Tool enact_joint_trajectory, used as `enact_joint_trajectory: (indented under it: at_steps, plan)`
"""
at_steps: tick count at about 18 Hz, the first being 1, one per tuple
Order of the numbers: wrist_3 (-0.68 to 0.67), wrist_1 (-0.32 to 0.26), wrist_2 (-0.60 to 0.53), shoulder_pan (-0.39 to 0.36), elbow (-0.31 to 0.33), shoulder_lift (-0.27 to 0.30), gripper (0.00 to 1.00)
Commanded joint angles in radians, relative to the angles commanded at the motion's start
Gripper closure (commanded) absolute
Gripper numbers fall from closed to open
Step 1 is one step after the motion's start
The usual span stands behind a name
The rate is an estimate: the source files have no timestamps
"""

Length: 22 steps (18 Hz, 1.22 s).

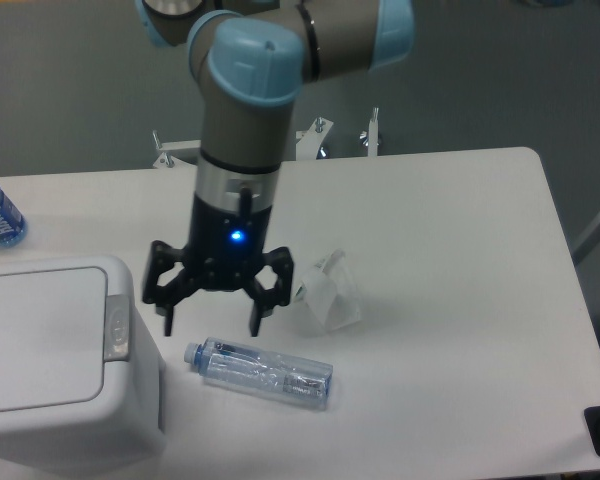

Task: Open the trash can
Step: 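Lower the gripper fingers onto the edge of the trash can lid, then push the lid edge with the gripper to swing the lid open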

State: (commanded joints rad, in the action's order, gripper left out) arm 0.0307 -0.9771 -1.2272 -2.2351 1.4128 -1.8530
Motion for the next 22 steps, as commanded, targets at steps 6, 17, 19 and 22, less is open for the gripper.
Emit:
enact_joint_trajectory:
  at_steps: [6,17,19,22]
  plan:
    - [-0.002,0.0,0.0,0.034,0.009,0.002,0.0]
    - [0.005,0.0,-0.002,0.037,0.005,-0.002,0.0]
    - [0.008,0.002,-0.002,0.037,0.006,-0.003,0.0]
    - [0.009,0.002,-0.002,0.037,0.006,-0.014,0.0]
